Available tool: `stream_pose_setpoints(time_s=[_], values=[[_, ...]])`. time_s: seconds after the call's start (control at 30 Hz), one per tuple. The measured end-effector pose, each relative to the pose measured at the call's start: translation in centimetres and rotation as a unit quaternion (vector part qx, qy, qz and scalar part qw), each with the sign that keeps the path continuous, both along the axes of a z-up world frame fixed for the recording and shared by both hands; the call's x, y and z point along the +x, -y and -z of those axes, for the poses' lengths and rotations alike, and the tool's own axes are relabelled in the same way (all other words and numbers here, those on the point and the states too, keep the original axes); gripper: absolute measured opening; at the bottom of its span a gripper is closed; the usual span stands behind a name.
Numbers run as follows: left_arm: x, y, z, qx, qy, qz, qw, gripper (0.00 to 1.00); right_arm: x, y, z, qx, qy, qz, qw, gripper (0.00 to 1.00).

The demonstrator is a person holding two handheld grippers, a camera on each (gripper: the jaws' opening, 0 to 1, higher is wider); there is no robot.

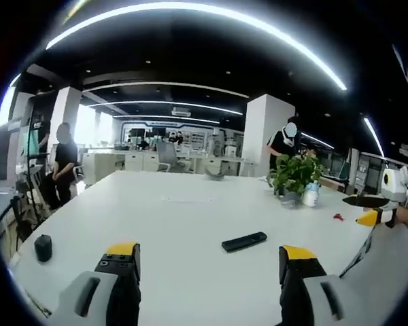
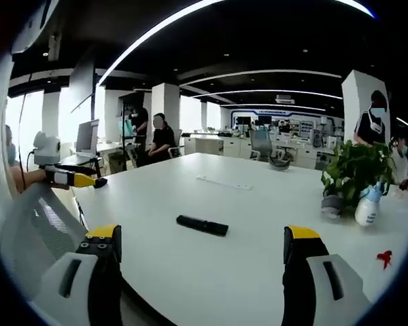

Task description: Press the specified remote control buttons in sequence, fully releasing each button before pressing the next.

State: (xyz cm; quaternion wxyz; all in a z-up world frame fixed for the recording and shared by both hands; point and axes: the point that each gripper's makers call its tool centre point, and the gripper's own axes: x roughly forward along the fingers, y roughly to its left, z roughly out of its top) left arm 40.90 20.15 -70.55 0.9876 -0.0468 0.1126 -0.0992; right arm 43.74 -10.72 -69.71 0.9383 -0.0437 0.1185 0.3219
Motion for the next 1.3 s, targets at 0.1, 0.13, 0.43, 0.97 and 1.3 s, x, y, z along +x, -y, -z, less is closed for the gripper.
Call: stream_pose_setpoints(time_s=[0.1, 0.13, 0.43, 0.97, 1.3], values=[[0.1, -0.7, -0.2, -0.002, 0.01, -0.016, 0.9998, 0.92, -0.2, -0.4, 0.1, -0.003, -0.001, -0.013, 0.9999, 1.0], [0.1, -0.8, 0.2, 0.008, 0.001, -0.016, 0.9998, 0.92, -0.3, -0.4, 0.2, -0.004, -0.004, -0.015, 0.9999, 1.0], [-0.2, 0.8, 1.0, 0.02, -0.03, 0.017, 0.9992, 0.91, -0.2, 0.4, 1.3, -0.015, -0.034, 0.003, 0.9993, 0.98], [-0.3, 1.0, 0.0, 0.008, -0.017, 0.006, 0.9998, 0.95, -0.3, 0.5, 0.8, -0.004, -0.027, 0.006, 0.9996, 0.97], [-0.5, 1.3, 2.0, 0.053, -0.066, 0.058, 0.9947, 1.0, -0.1, 1.1, 1.0, -0.003, -0.027, 0.013, 0.9995, 0.94]])
